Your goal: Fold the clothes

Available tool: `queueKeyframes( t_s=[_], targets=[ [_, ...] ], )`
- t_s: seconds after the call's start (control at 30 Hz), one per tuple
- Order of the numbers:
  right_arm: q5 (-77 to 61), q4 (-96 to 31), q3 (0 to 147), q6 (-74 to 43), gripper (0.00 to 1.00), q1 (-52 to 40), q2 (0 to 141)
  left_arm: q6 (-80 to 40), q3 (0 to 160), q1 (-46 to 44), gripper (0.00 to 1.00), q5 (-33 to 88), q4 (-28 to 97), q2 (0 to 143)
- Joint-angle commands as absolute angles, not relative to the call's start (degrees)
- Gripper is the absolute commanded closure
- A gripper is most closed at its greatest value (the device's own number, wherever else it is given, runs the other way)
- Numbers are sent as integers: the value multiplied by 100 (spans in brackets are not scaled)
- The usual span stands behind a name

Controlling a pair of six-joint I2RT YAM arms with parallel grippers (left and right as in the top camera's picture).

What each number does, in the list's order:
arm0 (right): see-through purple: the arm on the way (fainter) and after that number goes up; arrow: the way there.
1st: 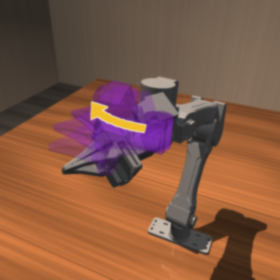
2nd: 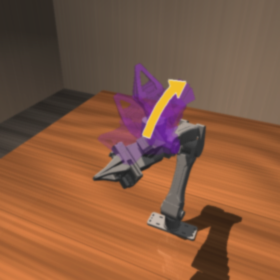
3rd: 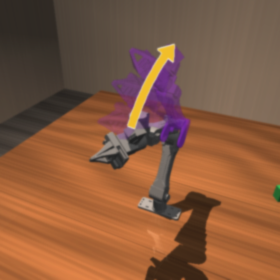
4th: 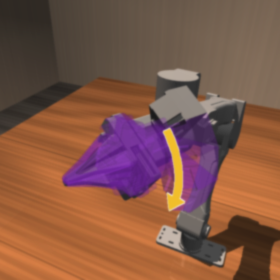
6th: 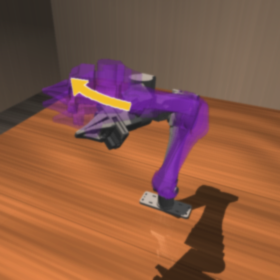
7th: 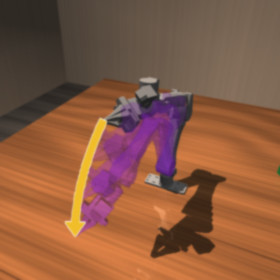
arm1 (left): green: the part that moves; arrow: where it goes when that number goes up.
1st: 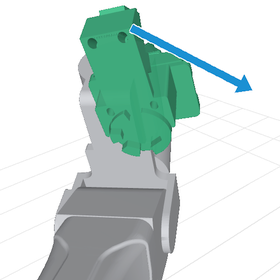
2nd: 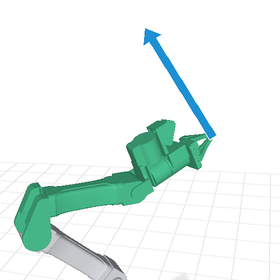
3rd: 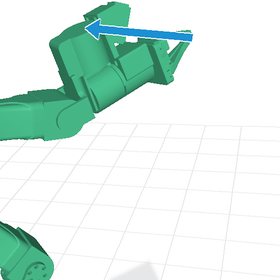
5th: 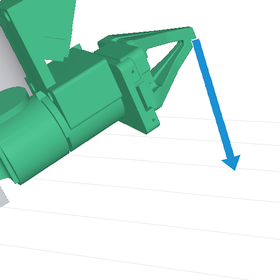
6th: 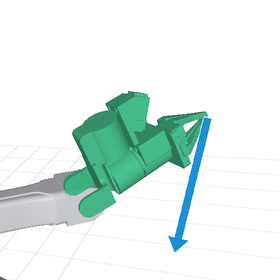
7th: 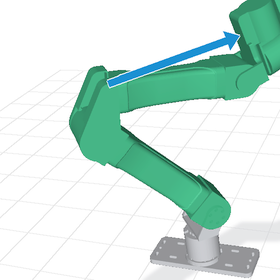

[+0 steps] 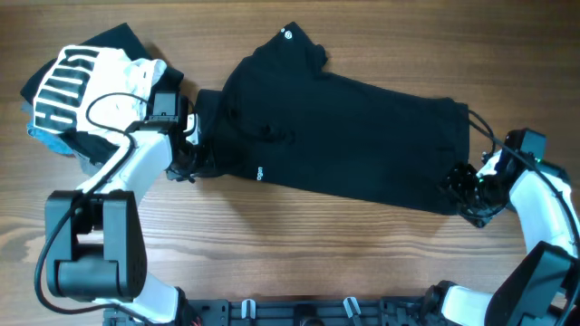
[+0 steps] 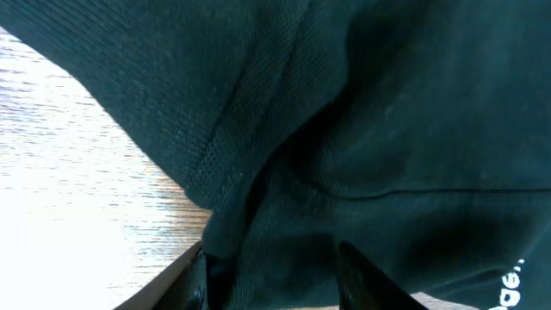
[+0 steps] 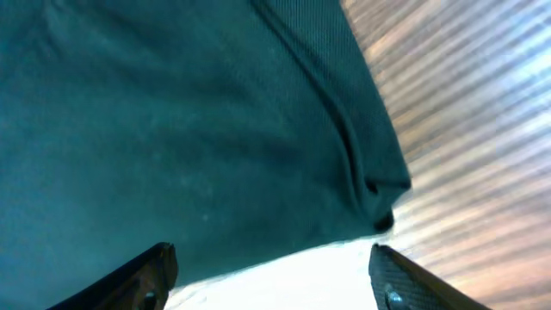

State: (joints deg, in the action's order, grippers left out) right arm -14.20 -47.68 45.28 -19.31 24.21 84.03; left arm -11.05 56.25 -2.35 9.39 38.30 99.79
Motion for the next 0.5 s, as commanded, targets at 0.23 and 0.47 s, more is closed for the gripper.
queueKeyframes(
  t_s=[0.23, 0.47],
  targets=[
    [-1763, -3127, 3426, -2265, 28, 2449, 8416, -1096, 5603, -211, 96, 1046, 3955, 10180],
    [-987, -2980, 3457, -2285, 96, 2493, 8412, -1094, 5627, -211, 96, 1044, 4276, 10025]
  ],
)
